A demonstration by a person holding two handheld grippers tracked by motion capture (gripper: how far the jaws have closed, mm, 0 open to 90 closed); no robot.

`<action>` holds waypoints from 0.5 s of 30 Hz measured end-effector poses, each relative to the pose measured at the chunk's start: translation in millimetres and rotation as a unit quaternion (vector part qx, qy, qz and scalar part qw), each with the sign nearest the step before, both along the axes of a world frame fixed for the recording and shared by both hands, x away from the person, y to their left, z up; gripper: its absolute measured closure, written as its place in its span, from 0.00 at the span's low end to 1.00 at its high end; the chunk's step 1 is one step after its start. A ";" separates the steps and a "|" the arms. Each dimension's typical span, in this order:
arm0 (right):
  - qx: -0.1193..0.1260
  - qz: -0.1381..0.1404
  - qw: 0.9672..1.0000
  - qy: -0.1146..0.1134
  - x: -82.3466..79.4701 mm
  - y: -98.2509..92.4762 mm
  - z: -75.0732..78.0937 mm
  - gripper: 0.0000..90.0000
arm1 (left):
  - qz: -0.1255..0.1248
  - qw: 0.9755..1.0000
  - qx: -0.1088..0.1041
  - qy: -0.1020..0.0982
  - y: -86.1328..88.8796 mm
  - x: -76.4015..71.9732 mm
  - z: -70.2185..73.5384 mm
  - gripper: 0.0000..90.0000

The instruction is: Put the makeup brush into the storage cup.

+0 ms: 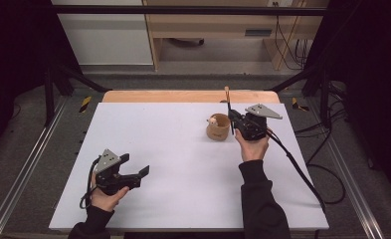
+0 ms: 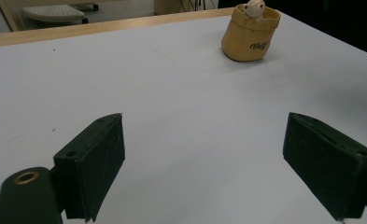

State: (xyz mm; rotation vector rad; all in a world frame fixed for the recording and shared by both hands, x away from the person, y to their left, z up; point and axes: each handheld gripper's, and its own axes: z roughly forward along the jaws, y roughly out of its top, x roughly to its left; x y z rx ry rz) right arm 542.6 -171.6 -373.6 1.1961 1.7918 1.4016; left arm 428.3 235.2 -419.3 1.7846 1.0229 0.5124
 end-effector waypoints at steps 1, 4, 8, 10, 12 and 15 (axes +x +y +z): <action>0.002 -0.001 1.000 -0.001 2.1 1.0 -0.1 0.93 | 0.001 1.000 0.000 0.000 0.5 0.1 0.1 0.14; 0.002 -0.003 1.000 -0.002 7.5 3.9 0.3 0.93 | 0.002 1.000 -0.002 0.000 2.0 0.0 0.7 0.14; 0.005 -0.008 1.000 -0.004 16.2 7.7 0.1 0.93 | 0.005 1.000 -0.003 -0.001 4.3 0.3 0.8 0.14; 0.007 -0.011 1.000 -0.005 20.8 9.7 -0.6 0.93 | 0.006 1.000 -0.005 -0.001 5.9 0.5 1.1 0.14; 0.006 -0.014 1.000 -0.005 25.0 11.3 -1.5 0.93 | 0.008 1.000 -0.005 -0.002 7.4 0.7 1.4 0.14; 0.007 -0.019 1.000 -0.004 31.0 12.9 -3.6 0.93 | 0.010 1.000 -0.006 -0.002 9.3 0.9 1.6 0.14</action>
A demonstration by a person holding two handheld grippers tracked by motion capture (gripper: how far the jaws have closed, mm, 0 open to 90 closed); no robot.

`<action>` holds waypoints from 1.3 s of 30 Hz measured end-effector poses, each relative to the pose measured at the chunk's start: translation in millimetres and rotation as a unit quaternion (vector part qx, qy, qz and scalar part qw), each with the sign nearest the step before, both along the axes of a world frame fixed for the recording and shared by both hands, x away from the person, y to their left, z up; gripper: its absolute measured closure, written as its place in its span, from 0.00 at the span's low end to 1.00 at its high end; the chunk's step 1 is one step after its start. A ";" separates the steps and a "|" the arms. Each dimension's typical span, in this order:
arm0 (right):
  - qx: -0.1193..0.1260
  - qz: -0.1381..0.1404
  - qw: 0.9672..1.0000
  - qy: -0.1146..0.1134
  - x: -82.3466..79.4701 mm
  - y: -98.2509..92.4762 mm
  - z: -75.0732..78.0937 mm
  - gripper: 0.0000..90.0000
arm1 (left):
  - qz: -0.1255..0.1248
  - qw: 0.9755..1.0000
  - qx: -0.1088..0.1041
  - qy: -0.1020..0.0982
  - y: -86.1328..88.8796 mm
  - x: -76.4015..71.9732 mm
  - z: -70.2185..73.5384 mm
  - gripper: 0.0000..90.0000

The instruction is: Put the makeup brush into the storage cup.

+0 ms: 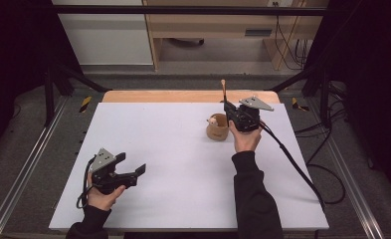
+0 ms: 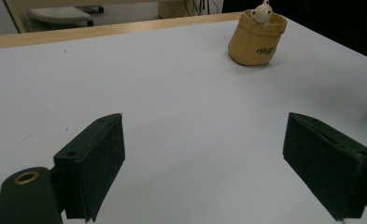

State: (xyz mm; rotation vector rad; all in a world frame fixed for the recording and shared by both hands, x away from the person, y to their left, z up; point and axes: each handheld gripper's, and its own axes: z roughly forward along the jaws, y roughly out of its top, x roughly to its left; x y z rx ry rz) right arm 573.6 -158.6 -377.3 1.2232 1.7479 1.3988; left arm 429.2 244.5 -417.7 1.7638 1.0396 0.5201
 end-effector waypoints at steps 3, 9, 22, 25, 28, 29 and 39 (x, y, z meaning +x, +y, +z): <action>0.001 -0.004 1.000 0.000 5.6 0.4 -2.7 0.93 | 0.002 1.000 0.000 -0.001 1.0 0.2 0.1 0.14; -0.001 -0.013 1.000 0.004 14.7 2.4 -8.0 0.93 | 0.003 1.000 0.002 -0.001 1.8 0.5 0.2 0.14; -0.007 -0.027 1.000 0.006 31.7 6.7 -20.8 0.93 | 0.005 1.000 -0.001 -0.003 4.7 0.8 0.9 0.14; -0.006 -0.027 1.000 0.008 34.1 8.5 -24.4 0.93 | 0.004 1.000 0.000 -0.003 4.5 0.8 0.9 0.14; -0.009 -0.026 1.000 0.011 35.9 10.4 -28.7 0.93 | 0.005 1.000 -0.001 -0.002 4.7 0.9 0.6 0.14; -0.010 -0.025 1.000 0.013 36.3 11.1 -29.9 0.93 | 0.005 1.000 -0.001 -0.002 4.8 0.9 0.7 0.14; -0.019 -0.023 0.999 0.020 36.6 15.4 -42.2 0.93 | 0.004 1.000 -0.001 -0.003 4.7 0.8 0.6 0.14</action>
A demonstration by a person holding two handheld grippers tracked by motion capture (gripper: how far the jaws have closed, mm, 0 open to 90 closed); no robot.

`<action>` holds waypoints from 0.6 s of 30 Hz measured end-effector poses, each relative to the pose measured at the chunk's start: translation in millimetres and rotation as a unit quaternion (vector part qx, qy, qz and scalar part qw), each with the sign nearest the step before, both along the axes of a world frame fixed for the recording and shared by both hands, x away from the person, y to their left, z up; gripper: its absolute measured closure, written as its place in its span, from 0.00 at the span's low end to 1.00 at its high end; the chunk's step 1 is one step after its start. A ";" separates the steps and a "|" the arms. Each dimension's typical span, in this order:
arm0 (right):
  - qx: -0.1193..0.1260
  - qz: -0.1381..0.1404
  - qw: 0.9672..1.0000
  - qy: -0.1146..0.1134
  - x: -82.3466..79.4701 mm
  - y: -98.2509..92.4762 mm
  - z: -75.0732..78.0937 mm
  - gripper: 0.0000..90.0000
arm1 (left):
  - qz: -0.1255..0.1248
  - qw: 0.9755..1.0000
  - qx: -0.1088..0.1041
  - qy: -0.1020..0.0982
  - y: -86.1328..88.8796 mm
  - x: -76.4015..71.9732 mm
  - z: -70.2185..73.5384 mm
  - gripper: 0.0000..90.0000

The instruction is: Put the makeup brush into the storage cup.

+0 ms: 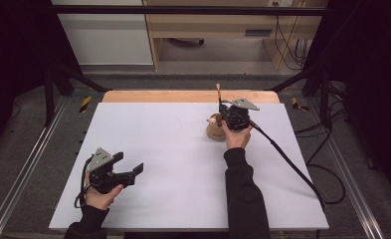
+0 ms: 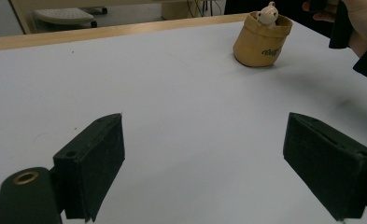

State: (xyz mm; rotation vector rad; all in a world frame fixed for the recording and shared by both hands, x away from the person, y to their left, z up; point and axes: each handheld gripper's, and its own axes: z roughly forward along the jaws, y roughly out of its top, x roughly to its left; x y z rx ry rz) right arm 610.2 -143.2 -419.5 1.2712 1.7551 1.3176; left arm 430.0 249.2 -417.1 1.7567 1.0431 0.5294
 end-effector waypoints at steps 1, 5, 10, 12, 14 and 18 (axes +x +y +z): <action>0.001 0.000 1.000 0.000 -0.2 0.5 -1.3 0.93 | 0.000 1.000 0.000 0.000 0.1 0.0 0.0 0.14; 0.002 0.000 1.000 0.004 -0.4 0.0 -7.2 0.93 | 0.000 1.000 0.000 -0.001 0.1 0.0 0.0 0.14; 0.003 -0.002 1.000 0.012 -1.9 -2.0 -14.4 0.93 | 0.000 1.000 0.000 0.000 0.0 0.1 -0.2 0.14; 0.003 -0.001 1.000 0.016 -3.4 -2.5 -17.5 0.93 | -0.001 1.000 0.000 0.001 -0.2 0.1 -0.3 0.14; 0.003 -0.001 1.000 0.016 -4.3 -3.5 -19.7 0.93 | 0.000 1.000 0.000 0.001 -0.3 0.1 -0.3 0.14; 0.003 0.000 1.000 0.024 -7.0 -6.9 -23.6 0.93 | -0.001 1.000 0.002 0.001 -0.8 0.2 -0.5 0.14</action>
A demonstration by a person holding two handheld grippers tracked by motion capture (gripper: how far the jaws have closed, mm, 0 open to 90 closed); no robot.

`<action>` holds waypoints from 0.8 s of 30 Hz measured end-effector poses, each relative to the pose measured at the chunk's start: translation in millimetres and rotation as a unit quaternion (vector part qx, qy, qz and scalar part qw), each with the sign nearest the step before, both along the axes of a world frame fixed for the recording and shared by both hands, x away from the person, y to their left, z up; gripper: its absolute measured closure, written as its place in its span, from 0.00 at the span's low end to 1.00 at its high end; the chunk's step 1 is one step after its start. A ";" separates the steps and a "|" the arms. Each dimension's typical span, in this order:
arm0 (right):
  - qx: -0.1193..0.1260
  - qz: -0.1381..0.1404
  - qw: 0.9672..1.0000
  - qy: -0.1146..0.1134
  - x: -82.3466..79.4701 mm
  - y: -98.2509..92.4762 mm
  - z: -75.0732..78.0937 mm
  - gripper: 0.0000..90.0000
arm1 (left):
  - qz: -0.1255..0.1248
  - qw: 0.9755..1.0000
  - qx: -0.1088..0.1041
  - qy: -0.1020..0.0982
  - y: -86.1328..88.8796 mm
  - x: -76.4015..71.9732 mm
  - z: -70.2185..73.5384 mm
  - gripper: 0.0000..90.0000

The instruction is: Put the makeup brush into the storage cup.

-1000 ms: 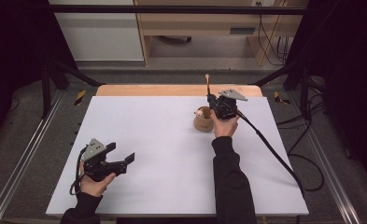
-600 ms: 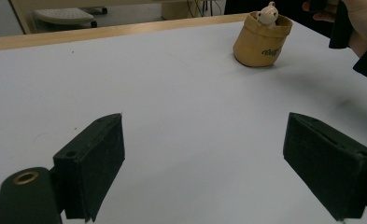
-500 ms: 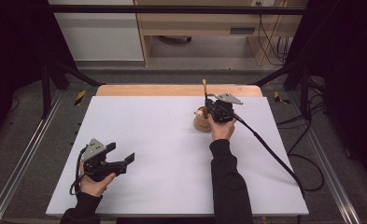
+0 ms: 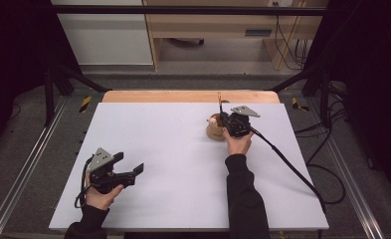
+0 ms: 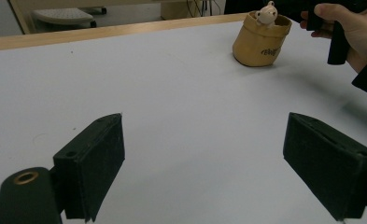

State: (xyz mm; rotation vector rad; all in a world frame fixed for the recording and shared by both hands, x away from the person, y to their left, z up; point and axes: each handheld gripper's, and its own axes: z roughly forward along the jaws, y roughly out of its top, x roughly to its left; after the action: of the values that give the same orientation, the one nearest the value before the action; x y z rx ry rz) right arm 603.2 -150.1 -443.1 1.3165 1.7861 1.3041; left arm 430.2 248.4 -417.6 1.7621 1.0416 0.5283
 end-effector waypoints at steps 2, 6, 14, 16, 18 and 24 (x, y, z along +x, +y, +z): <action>-0.004 0.002 1.000 0.004 -1.1 -0.6 -1.3 0.93 | 0.000 1.000 0.000 0.000 -0.5 0.1 -0.3 0.14; -0.004 0.007 1.000 0.014 -3.1 -3.1 -3.7 0.93 | 0.000 1.000 0.001 0.001 -0.9 0.2 -0.6 0.14; -0.014 0.021 1.000 0.008 -13.5 -8.8 0.9 0.87 | 0.000 1.000 0.002 0.002 -1.1 0.6 -1.3 0.14; -0.019 0.024 1.000 0.002 -17.8 -11.7 4.8 0.86 | 0.000 1.000 0.003 0.003 -1.3 0.8 -1.8 0.14; -0.013 0.027 1.000 -0.001 -22.8 -15.5 9.9 0.83 | -0.001 1.000 0.004 0.004 -1.4 1.0 -2.2 0.13; -0.011 0.041 0.999 -0.008 -41.9 -25.9 24.7 0.74 | 0.000 1.000 0.007 0.005 -1.0 1.6 -3.2 0.13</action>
State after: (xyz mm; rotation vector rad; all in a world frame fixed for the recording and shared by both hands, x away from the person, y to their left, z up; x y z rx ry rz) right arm 561.4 -176.0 -418.5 1.2301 1.8559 1.3299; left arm 431.8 247.4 -420.8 1.7789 1.0468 0.5277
